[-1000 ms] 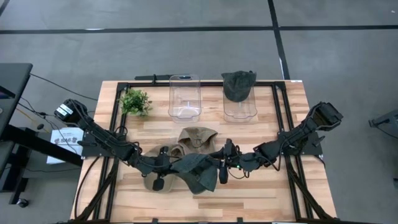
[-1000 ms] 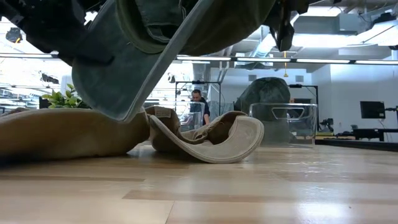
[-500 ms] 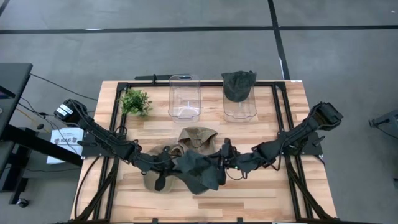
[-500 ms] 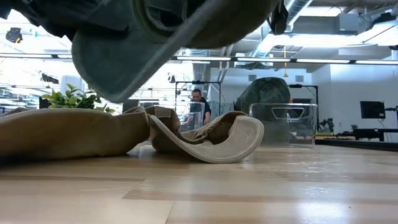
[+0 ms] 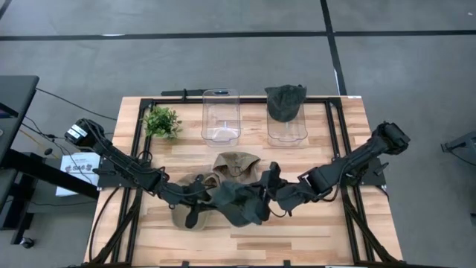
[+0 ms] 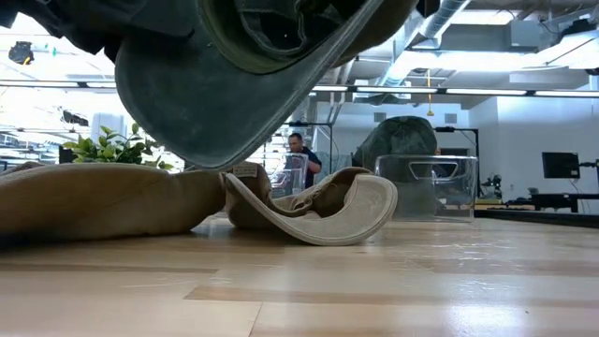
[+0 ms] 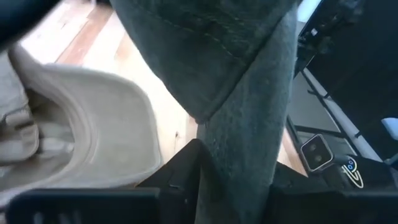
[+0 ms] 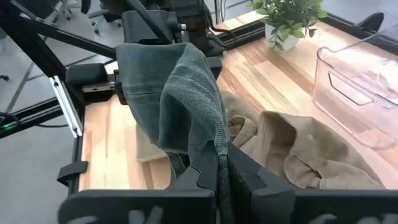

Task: Pick & Place hat
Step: Put the black cap into the right transparent bin

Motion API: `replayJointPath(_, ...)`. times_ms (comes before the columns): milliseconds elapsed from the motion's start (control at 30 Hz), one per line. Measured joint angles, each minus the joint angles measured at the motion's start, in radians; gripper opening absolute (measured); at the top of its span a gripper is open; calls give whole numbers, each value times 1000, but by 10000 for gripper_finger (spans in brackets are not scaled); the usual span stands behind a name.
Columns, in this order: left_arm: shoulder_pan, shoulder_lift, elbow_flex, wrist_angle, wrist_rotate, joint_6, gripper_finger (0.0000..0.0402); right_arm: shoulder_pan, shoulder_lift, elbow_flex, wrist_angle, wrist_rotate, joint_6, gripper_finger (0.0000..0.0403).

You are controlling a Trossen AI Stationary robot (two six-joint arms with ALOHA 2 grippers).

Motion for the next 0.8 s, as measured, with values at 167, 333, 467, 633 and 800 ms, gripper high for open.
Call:
replayJointPath(167, -4, 0, 0, 44, 0, 20, 114, 15, 0, 21, -6, 0, -1, 1)
replayJointPath(333, -3, 0, 0, 58, 0, 56, 144, 15, 0, 39, -17, 1, 0, 0)
replayJointPath(467, -3, 0, 0, 89, 0, 77, 163, 15, 0, 58, -52, 1, 0, 0)
replayJointPath(633, -3, 0, 0, 91, 0, 77, 170, 21, 0, 108, -132, 13, 15, 0)
replayJointPath(800, -3, 0, 0, 98, 0, 74, 167, 33, 0, 135, -158, 23, 18, 0)
